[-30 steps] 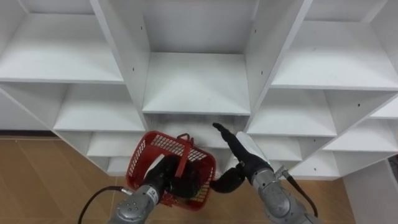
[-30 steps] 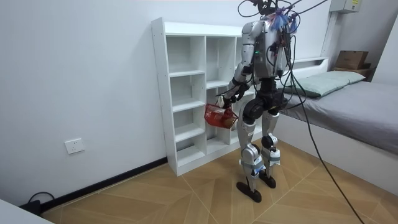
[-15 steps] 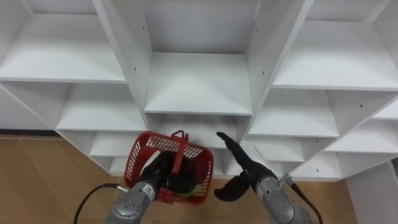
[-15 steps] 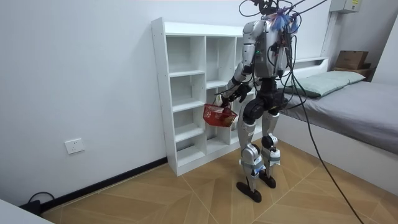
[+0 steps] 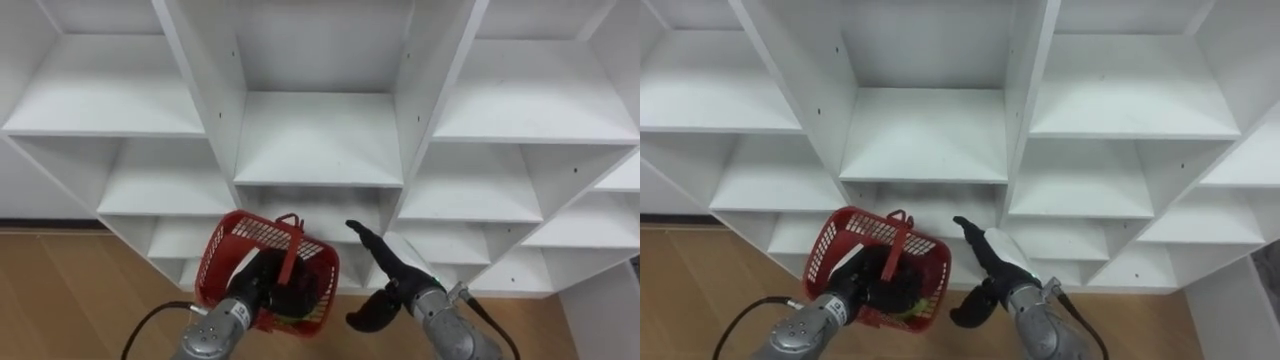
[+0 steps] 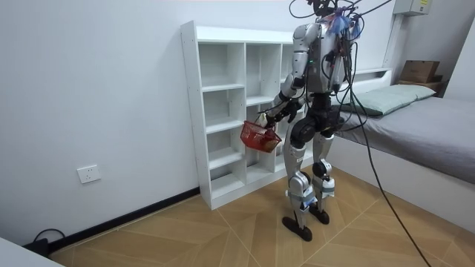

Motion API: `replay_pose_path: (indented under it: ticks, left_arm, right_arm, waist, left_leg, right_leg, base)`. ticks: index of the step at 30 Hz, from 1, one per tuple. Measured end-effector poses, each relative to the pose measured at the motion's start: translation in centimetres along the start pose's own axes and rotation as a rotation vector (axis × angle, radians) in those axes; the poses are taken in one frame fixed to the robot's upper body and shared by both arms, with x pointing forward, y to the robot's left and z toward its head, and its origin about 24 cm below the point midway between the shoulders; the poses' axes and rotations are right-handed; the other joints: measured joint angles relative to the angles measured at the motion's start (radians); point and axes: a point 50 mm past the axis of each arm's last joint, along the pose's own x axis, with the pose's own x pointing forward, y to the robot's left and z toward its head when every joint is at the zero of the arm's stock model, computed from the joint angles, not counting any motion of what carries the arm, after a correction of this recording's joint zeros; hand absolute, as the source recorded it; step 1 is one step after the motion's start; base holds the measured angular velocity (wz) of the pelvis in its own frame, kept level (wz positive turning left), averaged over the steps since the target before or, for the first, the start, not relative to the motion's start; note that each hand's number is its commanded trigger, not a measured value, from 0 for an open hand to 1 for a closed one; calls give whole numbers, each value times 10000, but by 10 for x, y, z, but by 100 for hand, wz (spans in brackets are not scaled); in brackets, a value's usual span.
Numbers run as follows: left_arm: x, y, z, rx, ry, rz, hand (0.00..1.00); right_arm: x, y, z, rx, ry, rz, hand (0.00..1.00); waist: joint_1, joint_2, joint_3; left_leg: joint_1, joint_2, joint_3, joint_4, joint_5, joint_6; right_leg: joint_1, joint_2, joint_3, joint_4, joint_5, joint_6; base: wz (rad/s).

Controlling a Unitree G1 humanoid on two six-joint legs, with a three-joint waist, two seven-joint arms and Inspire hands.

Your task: Collect fruits from the closet

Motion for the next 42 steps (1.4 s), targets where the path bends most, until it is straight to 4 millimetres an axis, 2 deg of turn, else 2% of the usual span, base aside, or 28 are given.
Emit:
replay_pose_path:
  ticks: [7, 12, 17, 23, 28, 34, 42]
  left_arm:
    - [-12, 7, -39, 153, 1471, 247, 100]
    - [-24, 10, -61, 151, 2196, 531, 100]
    - [-43, 12, -90, -323, 3150, 1183, 100]
    - [-53, 15, -101, -649, 3467, 1728, 100]
    - [-54, 16, -102, -676, 3498, 1813, 100]
    - [-55, 17, -104, -840, 3575, 1937, 100]
    - [-58, 17, -110, -915, 3825, 2074, 100]
  right_arm:
    - [-10, 3, -14, 432, 527, -139, 0]
    - [-17, 7, -25, 713, 925, -206, 0]
    - [-25, 2, -36, 1131, 1347, -846, 0]
    - [-35, 8, -45, 1660, 1562, -1415, 0]
    - [-42, 16, -53, 1795, 1930, -1322, 0]
    - [-49, 20, -70, 2253, 2709, -1376, 0]
    - [-62, 30, -90, 2449, 3728, -1251, 0]
  waist:
    - [-38, -121, 25]
    - [-25, -79, 40]
    - [-44, -62, 32]
    - [-61, -114, -22]
    - [-55, -121, -29]
    - [-58, -197, -97]
    - [-67, -138, -88]
  left_leg:
    - [149, -20, -124, -46, -4, -1]
    - [244, -15, -181, -97, -17, -20]
    - [435, -3, -149, -268, -19, -32]
    - [499, -14, -103, -328, -19, -32]
    - [653, -6, -104, -374, -21, -35]
    - [707, -5, -100, -367, -21, -35]
    - [818, -1, -97, -381, -26, -41]
  right_leg:
    - [242, -6, -102, -171, -5, 9]
    - [426, 30, -115, -351, -5, 9]
    - [491, 70, -79, -363, -13, 13]
    - [619, 71, -68, -519, -16, 23]
    - [779, 72, -121, -521, -18, 26]
    - [813, 70, -139, -519, -18, 26]
    - [939, 73, -94, -518, -18, 26]
  base:
    - [5]
    - [2]
    - [-4]
    - [1]
    - [2]
    - [0]
    - [0]
